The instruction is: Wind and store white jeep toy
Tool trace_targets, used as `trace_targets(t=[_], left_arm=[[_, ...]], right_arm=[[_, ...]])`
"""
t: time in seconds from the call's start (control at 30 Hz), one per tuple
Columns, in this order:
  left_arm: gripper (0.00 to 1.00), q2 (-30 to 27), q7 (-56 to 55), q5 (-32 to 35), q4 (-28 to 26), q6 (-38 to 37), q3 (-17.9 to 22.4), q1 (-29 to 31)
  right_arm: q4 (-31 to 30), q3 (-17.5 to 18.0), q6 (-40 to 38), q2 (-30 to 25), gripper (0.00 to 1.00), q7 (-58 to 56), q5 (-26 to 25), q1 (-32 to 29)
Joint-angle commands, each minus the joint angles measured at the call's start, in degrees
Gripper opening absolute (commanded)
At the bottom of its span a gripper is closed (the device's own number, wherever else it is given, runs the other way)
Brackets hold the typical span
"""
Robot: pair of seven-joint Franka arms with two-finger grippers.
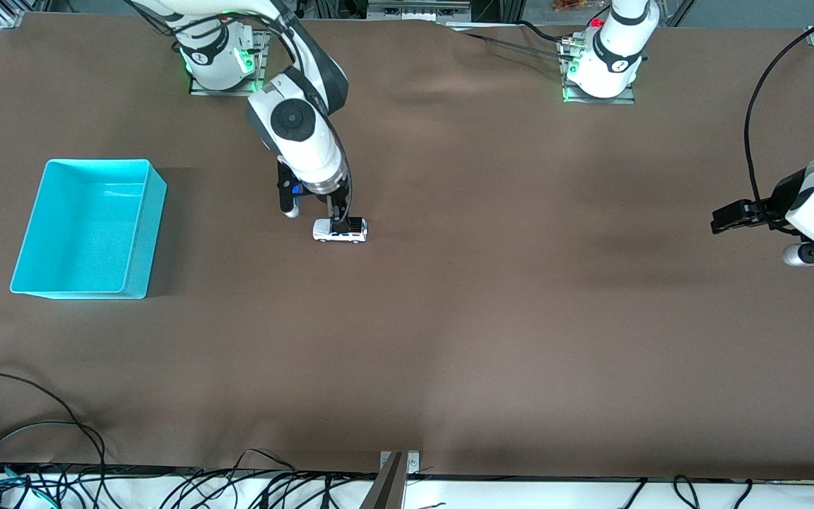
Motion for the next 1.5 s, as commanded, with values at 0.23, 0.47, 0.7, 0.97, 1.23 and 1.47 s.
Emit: trace_targets(t=[0.23,0.47,0.7,0.97,1.23,1.47], left_arm=[[1.0,0.17,1.17,-1.13,0.32,0.21,0.74,-0.44],[1.0,0.17,0.91,-1.13,0.4,0.2,0.74,-0.44],[1.0,0.17,0.82,-1.13,0.4,0.12,0.74,-0.44],[1.0,0.17,0.73,-1.13,0.32,0.21,0.65,-0.44],[1.0,0.35,0.73,-1.13,0.4,0.21,0.65,-0.44],[1.0,0.35,0.73,-1.13,0.4,0.21,0.65,-0.35]], right_arm=[[5.0,-1.96,-4.28,4.44,0.97,4.91,-2.27,-0.01],[5.09,-1.96,-4.28,6.02,1.0,5.35,-2.18,0.43],[5.09,-2.31,-3.76,8.65,1.0,8.07,-2.44,2.89],[5.35,-2.4,-2.44,10.86,1.0,14.93,-7.71,3.33],[6.84,-2.57,-2.61,10.94,0.25,15.11,-8.33,2.98],[10.36,-4.59,-5.33,10.77,0.0,15.11,-8.33,2.89]])
